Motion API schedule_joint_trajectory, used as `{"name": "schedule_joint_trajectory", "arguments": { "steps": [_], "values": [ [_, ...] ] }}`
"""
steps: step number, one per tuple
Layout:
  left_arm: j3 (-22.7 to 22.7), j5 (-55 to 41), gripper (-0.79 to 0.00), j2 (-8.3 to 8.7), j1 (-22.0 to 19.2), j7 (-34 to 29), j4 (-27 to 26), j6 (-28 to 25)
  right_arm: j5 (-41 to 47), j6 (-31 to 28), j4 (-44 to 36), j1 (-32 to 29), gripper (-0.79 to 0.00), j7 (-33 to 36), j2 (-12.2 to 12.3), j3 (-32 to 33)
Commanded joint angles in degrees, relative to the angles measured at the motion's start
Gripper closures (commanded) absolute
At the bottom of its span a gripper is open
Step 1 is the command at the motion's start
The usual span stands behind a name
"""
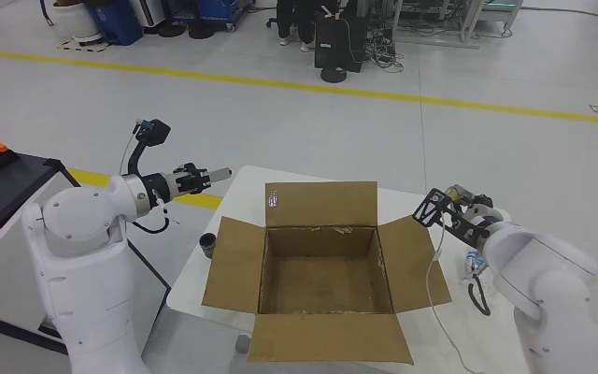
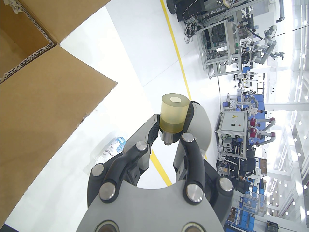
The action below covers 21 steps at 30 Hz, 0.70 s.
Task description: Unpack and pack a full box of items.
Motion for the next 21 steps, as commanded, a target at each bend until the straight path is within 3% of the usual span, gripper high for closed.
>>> {"name": "schedule_joint_trajectory", "arguments": {
  "steps": [1,8,21],
  "values": [
    [0.0,0.0,-0.785,0.0,0.0,0.0,0.0,0.0,-1.03,1.65,-0.62,-1.42,0.0,-0.44,0.06,0.63],
    [0.0,0.0,-0.785,0.0,0.0,0.0,0.0,0.0,1.53,7.42,-3.78,-6.18,0.0,3.24,0.01,4.24],
    [0.0,0.0,-0.785,0.0,0.0,0.0,0.0,0.0,9.35,12.46,-4.21,-9.57,0.0,8.8,0.32,13.94]
  ]
}}
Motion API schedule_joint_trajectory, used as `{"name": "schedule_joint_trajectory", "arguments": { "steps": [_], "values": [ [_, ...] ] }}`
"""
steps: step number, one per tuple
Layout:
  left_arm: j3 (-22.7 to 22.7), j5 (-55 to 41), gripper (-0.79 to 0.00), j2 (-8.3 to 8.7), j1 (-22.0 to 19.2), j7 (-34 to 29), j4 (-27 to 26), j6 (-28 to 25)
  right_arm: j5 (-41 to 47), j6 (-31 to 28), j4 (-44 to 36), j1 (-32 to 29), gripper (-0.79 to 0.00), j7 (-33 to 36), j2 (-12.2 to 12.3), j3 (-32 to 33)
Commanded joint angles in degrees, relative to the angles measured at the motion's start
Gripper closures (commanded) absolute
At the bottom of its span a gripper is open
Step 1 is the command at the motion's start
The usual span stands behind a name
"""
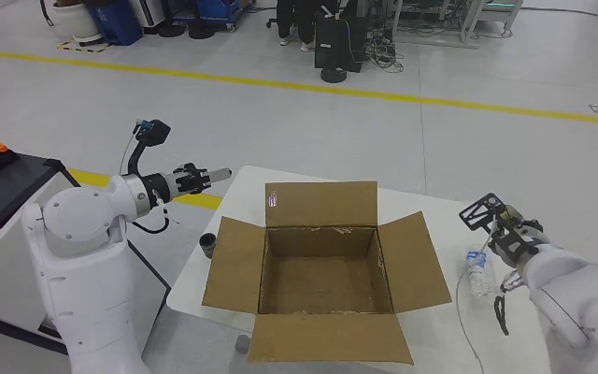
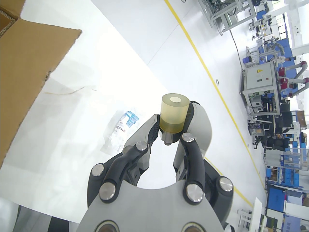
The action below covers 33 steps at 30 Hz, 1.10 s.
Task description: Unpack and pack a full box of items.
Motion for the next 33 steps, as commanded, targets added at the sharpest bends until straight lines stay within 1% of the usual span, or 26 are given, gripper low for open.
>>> {"name": "schedule_joint_trajectory", "arguments": {
  "steps": [1,3,5,7,30,33],
  "values": [
    [0.0,0.0,-0.785,0.0,0.0,0.0,0.0,0.0,1.6,0.85,0.51,-0.43,0.0,0.74,0.03,1.22],
    [0.0,0.0,-0.785,0.0,0.0,0.0,0.0,0.0,4.35,1.64,1.97,-0.85,0.0,2.19,0.02,2.06],
    [0.0,0.0,-0.785,0.0,0.0,0.0,0.0,0.0,9.08,2.77,3.98,-0.64,0.0,3.42,-0.01,2.88],
    [0.0,0.0,-0.785,0.0,0.0,0.0,0.0,0.0,11.76,1.76,4.68,-0.5,0.0,4.21,0.09,3.38],
    [0.0,0.0,-0.785,0.0,0.0,0.0,0.0,0.0,11.76,1.76,4.68,-0.5,0.0,4.21,0.09,3.38],
    [0.0,0.0,-0.785,0.0,0.0,0.0,0.0,0.0,11.23,3.04,4.62,-1.83,0.0,2.85,0.14,3.81]
  ]
}}
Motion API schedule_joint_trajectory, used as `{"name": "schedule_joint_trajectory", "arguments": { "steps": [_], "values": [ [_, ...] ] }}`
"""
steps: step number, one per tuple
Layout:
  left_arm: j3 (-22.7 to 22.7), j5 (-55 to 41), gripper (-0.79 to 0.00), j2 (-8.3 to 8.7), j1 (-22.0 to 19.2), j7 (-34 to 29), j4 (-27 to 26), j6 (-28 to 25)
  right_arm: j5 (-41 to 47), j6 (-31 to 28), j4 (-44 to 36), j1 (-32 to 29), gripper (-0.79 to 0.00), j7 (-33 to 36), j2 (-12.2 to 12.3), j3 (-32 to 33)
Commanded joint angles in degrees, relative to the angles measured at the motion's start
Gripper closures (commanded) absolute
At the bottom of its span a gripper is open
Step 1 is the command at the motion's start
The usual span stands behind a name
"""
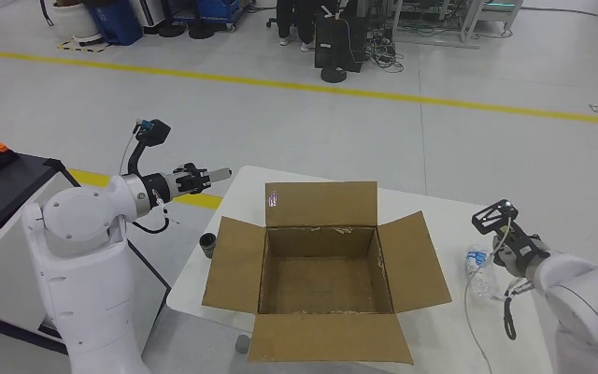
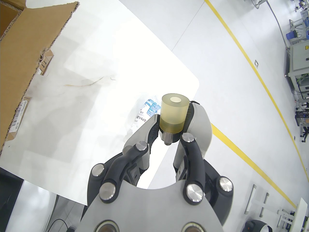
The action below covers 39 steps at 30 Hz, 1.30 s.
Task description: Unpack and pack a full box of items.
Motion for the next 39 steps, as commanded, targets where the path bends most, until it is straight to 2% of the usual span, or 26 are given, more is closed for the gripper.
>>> {"name": "schedule_joint_trajectory", "arguments": {
  "steps": [1,7,10,18,28,39],
  "values": [
    [0.0,0.0,-0.785,0.0,0.0,0.0,0.0,0.0,0.04,0.87,-0.39,-0.88,0.0,-0.02,0.09,0.88],
    [0.0,0.0,-0.785,0.0,0.0,0.0,0.0,0.0,6.02,1.22,0.33,-2.38,0.0,5.34,0.57,4.87],
    [0.0,0.0,-0.785,0.0,0.0,0.0,0.0,0.0,9.44,3.21,2.02,-3.61,0.0,7.33,1.55,5.07],
    [0.0,0.0,-0.785,0.0,0.0,0.0,0.0,0.0,18.0,6.87,8.52,-3.5,0.0,11.0,6.76,0.72],
    [0.0,0.0,-0.785,0.0,0.0,0.0,0.0,0.0,24.16,10.54,13.41,-3.85,0.0,14.67,13.67,-5.21],
    [0.0,0.0,-0.785,0.0,0.0,0.0,0.0,0.0,28.42,8.4,19.62,-6.0,0.0,12.52,18.37,-5.4]
  ]
}}
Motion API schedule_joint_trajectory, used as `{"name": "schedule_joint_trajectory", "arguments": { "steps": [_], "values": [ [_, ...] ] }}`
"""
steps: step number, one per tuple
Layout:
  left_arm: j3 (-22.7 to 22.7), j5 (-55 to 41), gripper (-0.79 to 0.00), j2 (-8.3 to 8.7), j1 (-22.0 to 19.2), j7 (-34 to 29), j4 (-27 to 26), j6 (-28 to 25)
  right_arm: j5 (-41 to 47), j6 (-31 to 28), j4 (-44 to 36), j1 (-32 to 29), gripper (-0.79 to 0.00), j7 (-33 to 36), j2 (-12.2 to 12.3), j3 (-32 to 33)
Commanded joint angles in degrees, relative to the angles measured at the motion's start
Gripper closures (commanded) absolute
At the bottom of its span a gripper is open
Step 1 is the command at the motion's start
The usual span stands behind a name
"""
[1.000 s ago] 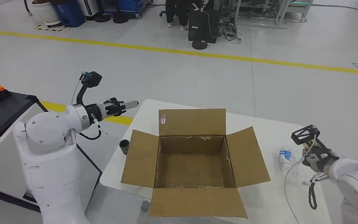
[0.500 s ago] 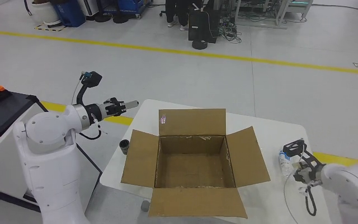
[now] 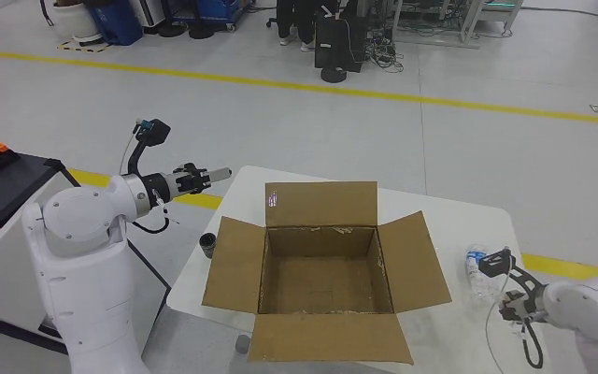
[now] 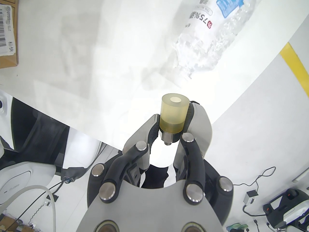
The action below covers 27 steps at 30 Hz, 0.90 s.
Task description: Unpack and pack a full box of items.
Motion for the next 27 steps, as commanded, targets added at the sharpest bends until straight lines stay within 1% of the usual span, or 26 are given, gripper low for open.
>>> {"name": "schedule_joint_trajectory", "arguments": {
  "steps": [1,4,8,14,19,27],
  "values": [
    [0.0,0.0,-0.785,0.0,0.0,0.0,0.0,0.0,-0.14,-1.01,0.9,-0.54,0.0,-1.01,0.64,-0.42],
    [0.0,0.0,-0.785,0.0,0.0,0.0,0.0,0.0,0.6,-3.08,2.68,-0.96,0.0,-3.08,1.54,-1.61],
    [0.0,0.0,-0.785,0.0,0.0,0.0,0.0,0.0,-0.01,-5.82,3.8,-0.9,0.0,-5.82,2.62,-5.04],
    [0.0,0.0,-0.785,0.0,0.0,0.0,0.0,0.0,-0.92,-8.6,3.97,-0.31,0.0,-8.6,3.76,-8.9],
    [0.0,0.0,-0.785,0.0,0.0,0.0,0.0,0.0,-1.67,-10.9,3.47,-0.51,0.0,-10.91,4.81,-10.83],
    [0.0,0.0,-0.785,0.0,0.0,0.0,0.0,0.0,0.17,-11.69,4.42,-0.41,0.0,-11.69,6.26,-13.72]
  ]
}}
